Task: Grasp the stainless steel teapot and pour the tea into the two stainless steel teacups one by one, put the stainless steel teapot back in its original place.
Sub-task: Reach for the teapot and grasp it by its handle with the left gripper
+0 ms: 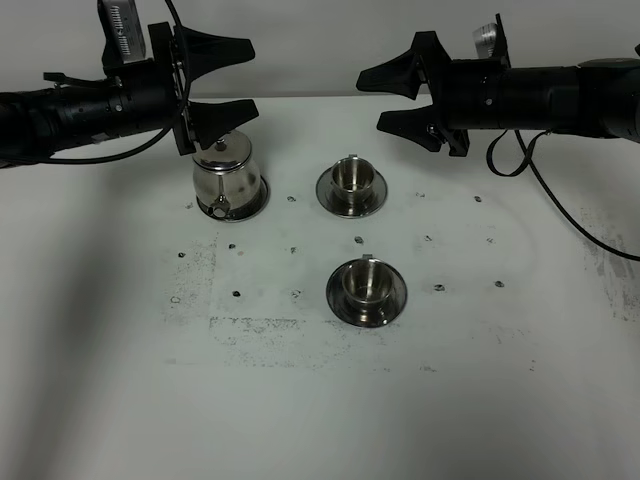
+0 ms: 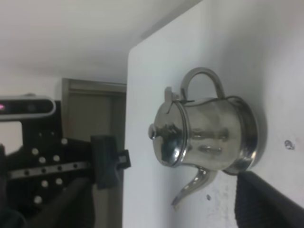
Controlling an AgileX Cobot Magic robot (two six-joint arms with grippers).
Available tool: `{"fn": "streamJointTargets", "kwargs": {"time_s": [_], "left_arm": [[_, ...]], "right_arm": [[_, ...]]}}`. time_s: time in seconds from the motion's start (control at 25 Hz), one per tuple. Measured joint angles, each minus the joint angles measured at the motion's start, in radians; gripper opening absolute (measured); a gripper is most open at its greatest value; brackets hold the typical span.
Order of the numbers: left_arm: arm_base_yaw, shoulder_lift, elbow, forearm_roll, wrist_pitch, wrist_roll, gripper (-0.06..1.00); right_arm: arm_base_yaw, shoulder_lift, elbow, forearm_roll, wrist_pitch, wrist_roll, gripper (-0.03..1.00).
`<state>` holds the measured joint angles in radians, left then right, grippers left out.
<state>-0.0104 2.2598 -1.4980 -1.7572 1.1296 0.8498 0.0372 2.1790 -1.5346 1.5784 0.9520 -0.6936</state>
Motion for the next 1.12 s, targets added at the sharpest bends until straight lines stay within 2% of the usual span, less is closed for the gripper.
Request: {"fn": "streamJointTargets", "kwargs": {"time_s": [0.6, 1.12], "left_arm": [[0.000, 0.000, 0.000, 0.014, 0.003, 0.034, 0.74], [0.021, 0.000, 0.000, 0.015, 0.029, 0.053, 0.74]], "right_arm": [[0.000, 0.017, 0.000, 0.000, 0.004, 0.027, 0.59], [-0.005, 0.017, 0.000, -0.025, 0.011, -0.032, 0.59]]}}
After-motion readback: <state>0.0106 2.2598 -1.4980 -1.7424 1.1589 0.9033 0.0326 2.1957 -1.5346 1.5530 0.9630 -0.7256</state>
